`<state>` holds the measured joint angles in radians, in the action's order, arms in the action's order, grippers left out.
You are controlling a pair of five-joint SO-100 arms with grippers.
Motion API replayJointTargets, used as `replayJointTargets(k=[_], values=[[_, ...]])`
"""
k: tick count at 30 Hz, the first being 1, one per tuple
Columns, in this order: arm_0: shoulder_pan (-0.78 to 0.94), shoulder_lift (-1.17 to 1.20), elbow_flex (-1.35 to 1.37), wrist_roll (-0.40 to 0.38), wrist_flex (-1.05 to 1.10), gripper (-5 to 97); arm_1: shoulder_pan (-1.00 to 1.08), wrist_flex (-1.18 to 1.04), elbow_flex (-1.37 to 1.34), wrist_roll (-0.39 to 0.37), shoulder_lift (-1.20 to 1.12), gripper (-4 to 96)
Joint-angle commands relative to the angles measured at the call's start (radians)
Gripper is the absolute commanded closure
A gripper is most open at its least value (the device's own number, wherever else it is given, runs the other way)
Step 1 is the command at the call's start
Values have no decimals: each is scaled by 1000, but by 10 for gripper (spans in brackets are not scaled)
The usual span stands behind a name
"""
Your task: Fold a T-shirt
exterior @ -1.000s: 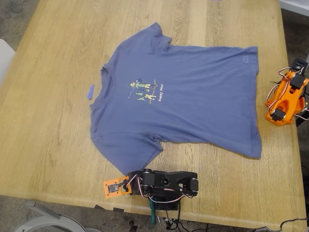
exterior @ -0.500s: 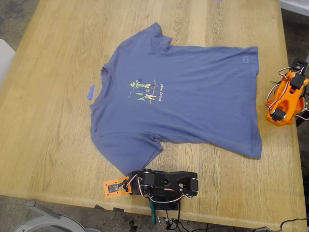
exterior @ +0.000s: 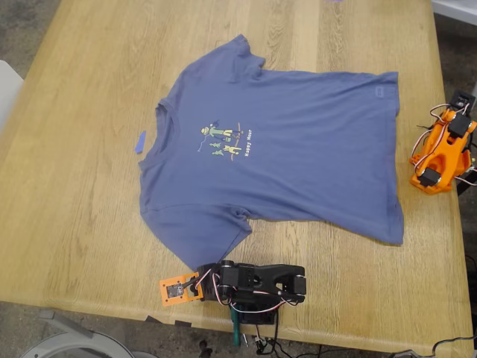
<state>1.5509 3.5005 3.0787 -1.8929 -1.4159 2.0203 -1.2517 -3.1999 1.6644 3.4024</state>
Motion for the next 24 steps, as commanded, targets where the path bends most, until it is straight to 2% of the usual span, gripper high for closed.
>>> replayJointTargets(k=[1,4,6,8,11,14,17,20,24], values=[[-3,109,-12,-8,-12,916,61,-5,-69,0,3,895],[-5,109,-12,-8,-12,916,61,-5,-69,0,3,895],[-18,109,-12,-95,-12,916,61,-5,-69,0,3,891],[-20,109,-12,-115,-12,918,51,-5,-69,-3,3,846],[-26,109,-12,-149,-12,918,29,-5,-69,-2,2,858],[-78,109,-12,-143,-12,916,-11,-5,-69,-2,2,901],[-117,109,-12,-150,-12,918,17,-5,-69,-2,2,849],[-170,109,-12,-225,11,918,-3,5,-63,-3,3,825],[-175,110,-12,-163,201,912,-25,41,-17,25,5,735]])
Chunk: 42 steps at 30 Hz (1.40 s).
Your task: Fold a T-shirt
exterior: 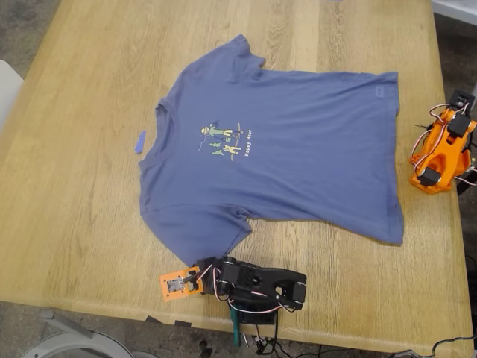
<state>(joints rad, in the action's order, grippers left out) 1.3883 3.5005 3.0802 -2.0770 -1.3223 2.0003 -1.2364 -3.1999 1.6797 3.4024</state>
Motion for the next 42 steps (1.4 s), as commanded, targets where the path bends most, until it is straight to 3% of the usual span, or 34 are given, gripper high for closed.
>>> replayJointTargets(k=[1,4,6,14,25,42], values=[[-23,110,-14,46,156,874,-17,67,-9,11,5,701],[-80,110,-17,61,299,724,-67,216,21,2,5,650],[-135,110,-52,89,318,559,-109,275,58,-23,5,623],[-311,109,-215,218,71,371,-190,431,189,-32,5,551],[-341,-12,-465,291,-78,263,-492,502,374,-46,5,529],[-641,-462,-905,365,-78,116,-1224,202,689,64,-2,491]])
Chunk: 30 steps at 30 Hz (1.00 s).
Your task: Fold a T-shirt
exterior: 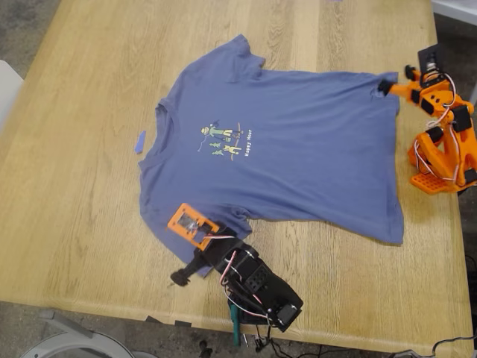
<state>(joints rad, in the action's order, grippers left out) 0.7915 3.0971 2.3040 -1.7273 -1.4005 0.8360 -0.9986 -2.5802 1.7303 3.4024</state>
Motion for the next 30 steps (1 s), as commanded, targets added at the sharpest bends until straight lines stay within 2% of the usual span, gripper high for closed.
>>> replayJointTargets(k=[1,9,14,18,24,30], values=[[-58,-72,-146,20,-2,113,-89,-57,84,20,-3,492],[-193,-156,-276,48,-78,92,-330,-196,276,37,-146,541],[-288,-238,-336,26,-126,92,-486,-255,512,-2,-416,595],[-359,-334,-394,28,-143,92,-571,-262,686,-11,-638,600],[-380,-437,-407,32,-109,95,-724,-195,787,-35,-902,590],[-298,-523,-295,28,141,117,-893,20,819,-106,-1170,589]])
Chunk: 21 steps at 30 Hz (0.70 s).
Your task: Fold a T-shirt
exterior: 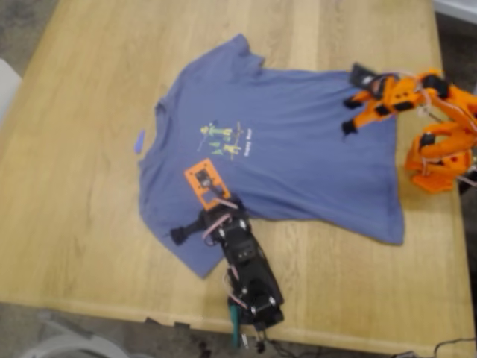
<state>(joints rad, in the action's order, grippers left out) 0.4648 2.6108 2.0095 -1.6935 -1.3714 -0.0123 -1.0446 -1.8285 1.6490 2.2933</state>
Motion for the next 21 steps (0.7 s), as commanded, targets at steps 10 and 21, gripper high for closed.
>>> replayJointTargets(k=[10,21], values=[[63,-290,64,12,555,126,-164,318,221,-94,-408,604],[124,-580,44,51,788,119,-192,397,440,-103,-672,622]])
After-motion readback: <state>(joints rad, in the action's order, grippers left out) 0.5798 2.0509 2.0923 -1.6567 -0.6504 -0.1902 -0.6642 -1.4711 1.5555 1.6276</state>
